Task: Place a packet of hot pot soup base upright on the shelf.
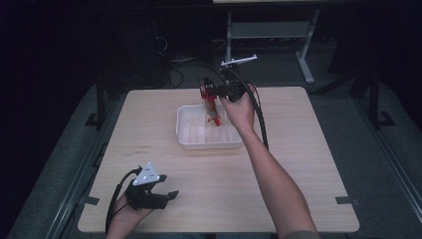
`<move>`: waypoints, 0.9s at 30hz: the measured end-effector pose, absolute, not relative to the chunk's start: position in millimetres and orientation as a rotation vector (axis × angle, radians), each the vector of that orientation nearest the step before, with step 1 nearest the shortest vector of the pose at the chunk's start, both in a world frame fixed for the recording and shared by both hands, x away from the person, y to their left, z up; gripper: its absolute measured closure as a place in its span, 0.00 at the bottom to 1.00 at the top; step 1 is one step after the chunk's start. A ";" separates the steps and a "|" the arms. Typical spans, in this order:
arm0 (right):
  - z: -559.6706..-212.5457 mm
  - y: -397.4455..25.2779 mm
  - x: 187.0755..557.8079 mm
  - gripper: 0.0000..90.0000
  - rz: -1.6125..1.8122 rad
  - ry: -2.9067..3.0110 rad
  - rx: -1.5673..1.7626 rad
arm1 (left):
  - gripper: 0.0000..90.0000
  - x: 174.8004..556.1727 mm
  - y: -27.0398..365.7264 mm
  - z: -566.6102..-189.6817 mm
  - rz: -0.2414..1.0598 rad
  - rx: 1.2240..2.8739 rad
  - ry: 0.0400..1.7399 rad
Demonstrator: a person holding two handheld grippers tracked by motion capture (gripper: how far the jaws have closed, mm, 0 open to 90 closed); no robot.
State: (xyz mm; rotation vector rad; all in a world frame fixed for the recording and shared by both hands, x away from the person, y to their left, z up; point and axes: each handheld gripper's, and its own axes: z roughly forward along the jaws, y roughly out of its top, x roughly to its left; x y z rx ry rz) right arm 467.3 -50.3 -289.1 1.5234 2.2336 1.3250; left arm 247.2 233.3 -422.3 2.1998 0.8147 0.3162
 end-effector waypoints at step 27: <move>-314.9 -21.2 483.0 1.00 1.238 2.193 1.557 | 0.34 248.7 238.9 -421.5 0.323 2.186 0.825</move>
